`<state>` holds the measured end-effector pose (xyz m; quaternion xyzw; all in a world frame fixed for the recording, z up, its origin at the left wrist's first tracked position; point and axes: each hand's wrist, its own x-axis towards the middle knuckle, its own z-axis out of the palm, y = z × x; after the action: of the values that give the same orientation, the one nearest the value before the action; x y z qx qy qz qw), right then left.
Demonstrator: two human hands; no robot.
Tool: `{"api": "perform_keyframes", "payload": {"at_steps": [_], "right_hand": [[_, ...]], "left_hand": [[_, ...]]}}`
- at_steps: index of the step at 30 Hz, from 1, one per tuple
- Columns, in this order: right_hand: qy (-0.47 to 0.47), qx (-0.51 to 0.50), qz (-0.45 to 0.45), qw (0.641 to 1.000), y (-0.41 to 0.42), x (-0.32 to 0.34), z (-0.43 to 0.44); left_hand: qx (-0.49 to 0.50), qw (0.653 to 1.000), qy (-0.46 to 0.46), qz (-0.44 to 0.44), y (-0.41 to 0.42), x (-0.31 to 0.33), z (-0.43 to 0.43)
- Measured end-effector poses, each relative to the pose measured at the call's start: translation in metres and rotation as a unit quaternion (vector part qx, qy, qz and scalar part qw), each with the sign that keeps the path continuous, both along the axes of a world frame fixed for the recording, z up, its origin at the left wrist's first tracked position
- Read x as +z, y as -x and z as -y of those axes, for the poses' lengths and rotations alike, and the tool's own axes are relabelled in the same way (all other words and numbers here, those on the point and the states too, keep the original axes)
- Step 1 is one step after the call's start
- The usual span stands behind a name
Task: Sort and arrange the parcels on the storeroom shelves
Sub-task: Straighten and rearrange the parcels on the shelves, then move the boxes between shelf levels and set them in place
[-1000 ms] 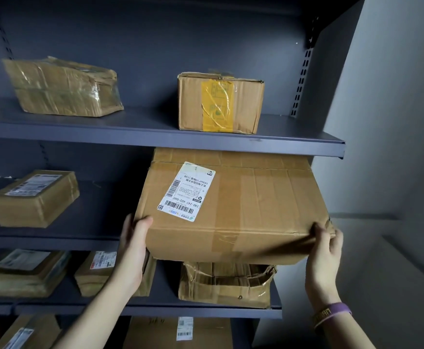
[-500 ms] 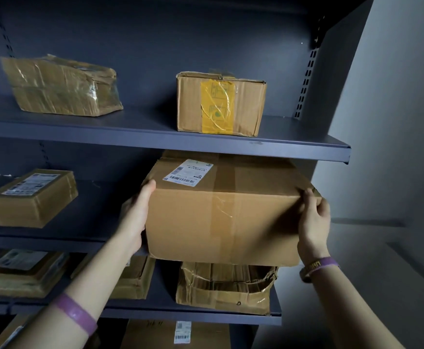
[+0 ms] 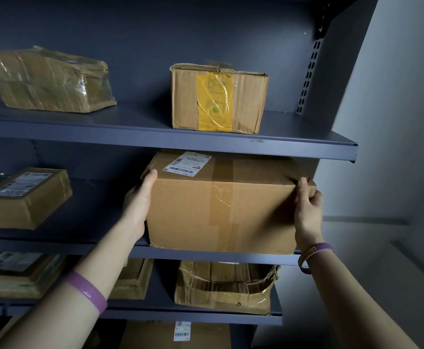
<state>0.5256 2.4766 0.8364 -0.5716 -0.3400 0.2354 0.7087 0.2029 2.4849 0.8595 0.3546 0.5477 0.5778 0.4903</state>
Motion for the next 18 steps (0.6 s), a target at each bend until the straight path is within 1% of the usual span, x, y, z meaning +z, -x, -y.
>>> {"api": "perform_keyframes", "payload": {"at_steps": [2,4,6,8,11,15,18], "right_hand": [[0.012,0.007,0.019,1.0,0.002,-0.001,0.008],[0.001,-0.035,0.082,0.996,0.01,0.001,0.023],[-0.05,-0.094,0.177,0.978,0.023,0.001,0.04],[-0.104,-0.101,0.23,0.962,0.042,0.002,0.053],[-0.131,-0.037,0.24,0.961,0.077,0.005,0.069],[-0.125,0.071,0.229,0.963,0.135,0.009,0.083],[-0.117,0.131,0.216,0.961,0.187,0.006,0.09]], "left_hand": [[0.0,1.0,-0.001,0.003,0.0,0.0,0.004],[0.005,1.0,-0.005,-0.004,0.003,-0.003,0.011],[0.007,1.0,-0.021,-0.016,0.008,-0.006,0.022],[0.009,0.999,-0.046,-0.026,0.017,-0.01,0.034],[0.0,0.997,-0.07,-0.037,0.037,-0.009,0.055],[-0.013,0.997,-0.074,-0.035,0.078,-0.006,0.084],[-0.001,0.997,-0.065,-0.033,0.122,-0.008,0.108]]}}
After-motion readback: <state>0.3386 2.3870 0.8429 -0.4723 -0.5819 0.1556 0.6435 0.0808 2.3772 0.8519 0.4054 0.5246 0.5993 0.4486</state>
